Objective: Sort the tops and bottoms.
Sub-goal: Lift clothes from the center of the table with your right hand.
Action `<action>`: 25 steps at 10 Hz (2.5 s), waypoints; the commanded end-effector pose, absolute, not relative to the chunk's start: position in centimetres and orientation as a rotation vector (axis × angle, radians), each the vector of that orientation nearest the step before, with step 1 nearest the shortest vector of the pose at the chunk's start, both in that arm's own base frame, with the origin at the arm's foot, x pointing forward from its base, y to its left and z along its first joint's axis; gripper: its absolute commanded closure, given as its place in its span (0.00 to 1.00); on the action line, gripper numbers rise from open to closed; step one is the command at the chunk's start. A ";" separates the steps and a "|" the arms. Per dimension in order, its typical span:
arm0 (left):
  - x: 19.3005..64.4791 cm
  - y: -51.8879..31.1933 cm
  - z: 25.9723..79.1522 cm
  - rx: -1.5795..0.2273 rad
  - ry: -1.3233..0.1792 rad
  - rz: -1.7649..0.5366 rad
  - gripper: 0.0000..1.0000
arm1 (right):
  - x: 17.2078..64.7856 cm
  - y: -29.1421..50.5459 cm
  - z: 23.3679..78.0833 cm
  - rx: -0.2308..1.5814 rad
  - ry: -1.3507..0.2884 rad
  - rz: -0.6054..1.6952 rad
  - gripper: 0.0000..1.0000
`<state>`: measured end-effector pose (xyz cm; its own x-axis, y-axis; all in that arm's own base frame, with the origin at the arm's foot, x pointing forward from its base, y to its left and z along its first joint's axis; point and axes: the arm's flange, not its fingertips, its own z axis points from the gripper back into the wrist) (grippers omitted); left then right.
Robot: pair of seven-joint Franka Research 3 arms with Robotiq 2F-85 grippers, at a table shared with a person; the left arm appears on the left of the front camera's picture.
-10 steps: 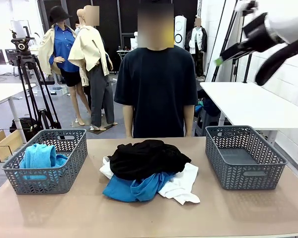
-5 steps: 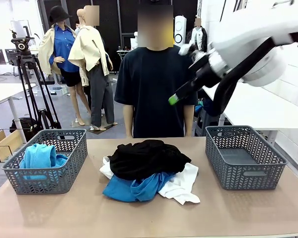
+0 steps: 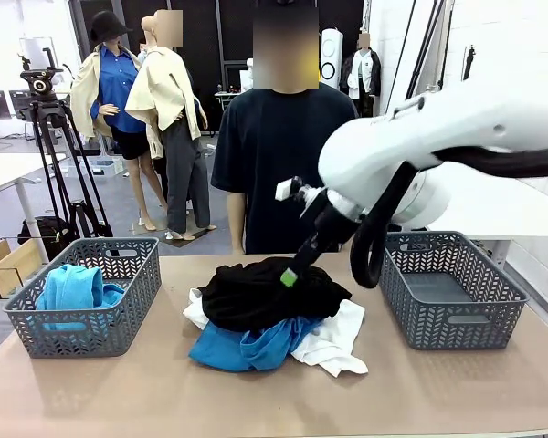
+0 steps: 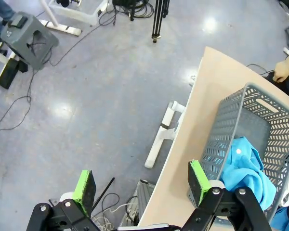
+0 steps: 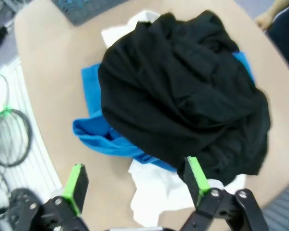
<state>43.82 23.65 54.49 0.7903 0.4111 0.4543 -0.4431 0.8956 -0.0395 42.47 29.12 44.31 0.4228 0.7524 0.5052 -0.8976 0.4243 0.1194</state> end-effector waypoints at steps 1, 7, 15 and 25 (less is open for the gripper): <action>43.7 23.7 54.4 0.073 -0.466 0.448 0.00 | 42.5 29.1 42.9 0.360 -0.396 1.112 0.00; 43.7 23.7 54.4 0.073 -0.466 0.448 0.00 | 45.9 30.4 38.5 0.286 -0.424 1.075 0.00; 43.7 23.7 54.4 0.073 -0.466 0.448 0.00 | 48.6 30.9 36.7 0.229 -0.433 1.030 0.00; 43.7 23.7 54.4 0.073 -0.466 0.448 0.00 | 48.7 29.2 39.4 0.212 -0.500 1.031 1.00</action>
